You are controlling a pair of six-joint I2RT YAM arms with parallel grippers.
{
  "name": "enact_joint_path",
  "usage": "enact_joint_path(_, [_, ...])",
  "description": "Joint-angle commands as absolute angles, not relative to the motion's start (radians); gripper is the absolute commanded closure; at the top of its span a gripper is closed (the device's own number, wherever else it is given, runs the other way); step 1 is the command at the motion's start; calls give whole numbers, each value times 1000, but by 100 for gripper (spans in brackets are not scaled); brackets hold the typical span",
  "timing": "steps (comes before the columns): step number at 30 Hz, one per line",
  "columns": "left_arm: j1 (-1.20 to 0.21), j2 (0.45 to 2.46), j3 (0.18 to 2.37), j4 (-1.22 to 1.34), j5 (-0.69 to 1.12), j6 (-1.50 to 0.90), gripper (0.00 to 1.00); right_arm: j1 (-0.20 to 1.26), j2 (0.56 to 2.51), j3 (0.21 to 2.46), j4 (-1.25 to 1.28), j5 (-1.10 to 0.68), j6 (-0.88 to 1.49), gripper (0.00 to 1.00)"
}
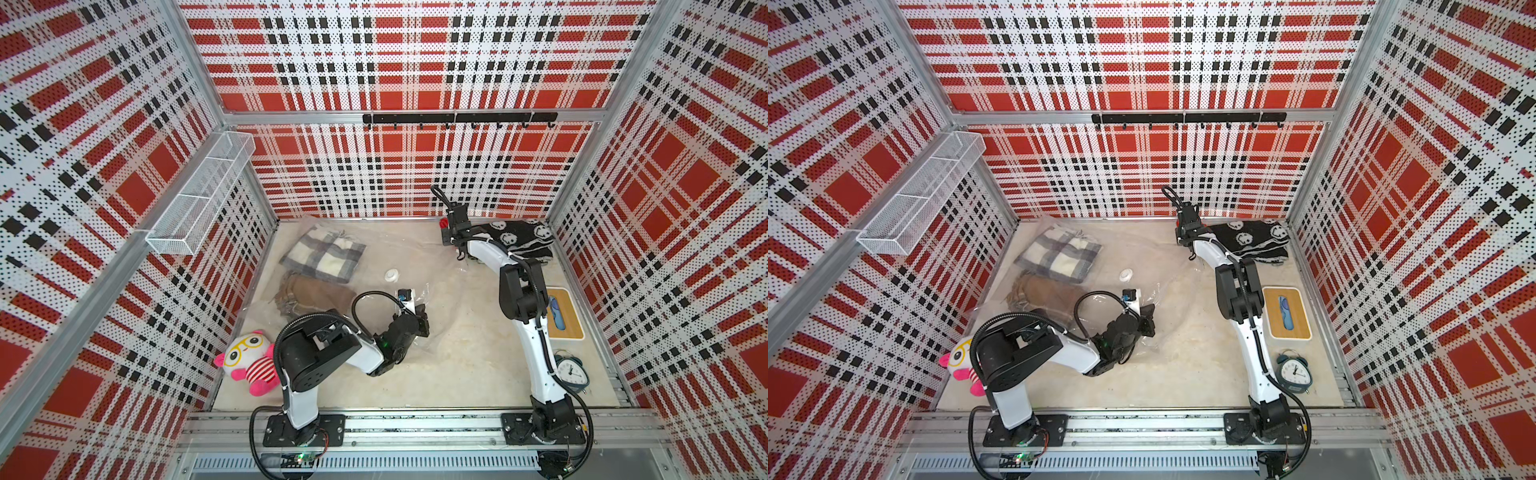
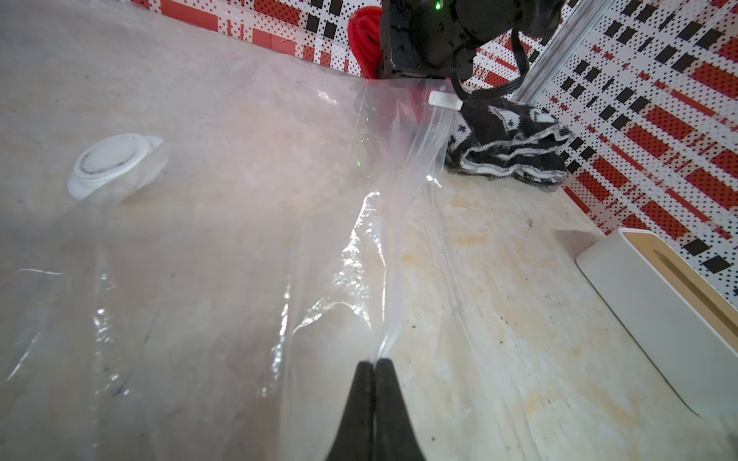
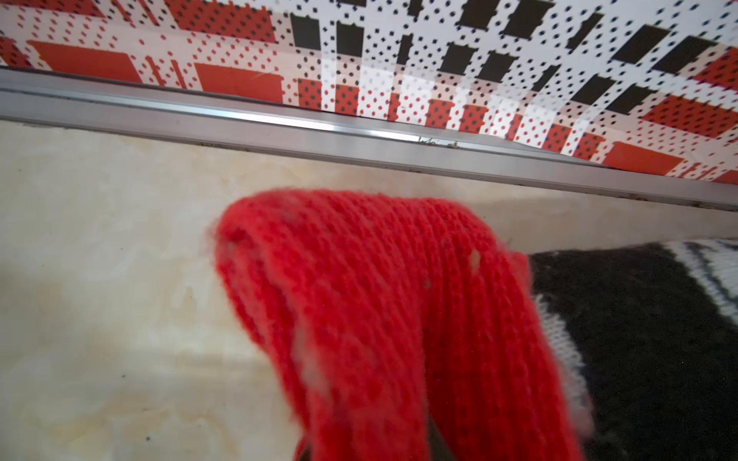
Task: Take the scarf out of the vacuum bag
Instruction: Place the scarf at the center of the board.
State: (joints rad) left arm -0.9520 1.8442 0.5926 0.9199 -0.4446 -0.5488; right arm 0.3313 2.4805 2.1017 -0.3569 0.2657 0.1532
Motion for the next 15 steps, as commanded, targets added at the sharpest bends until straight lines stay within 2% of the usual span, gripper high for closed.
enact_joint_path(1, [-966,1803,588,905,-468,-536,100,348,2517,2135,-397,212,161,80])
enact_joint_path(3, [-969,1796,586,904,-471,-533,100,350,2516,2129,-391,175,175,74])
enact_joint_path(10, [-974,1801,595,898,-476,-528,100,348,2478,2107,-353,71,220,38])
enact_joint_path(13, [-975,1802,597,896,-475,-528,100,348,2460,2105,-343,36,243,30])
enact_joint_path(15, [-976,1801,597,896,-477,-527,100,348,2445,2097,-335,31,254,29])
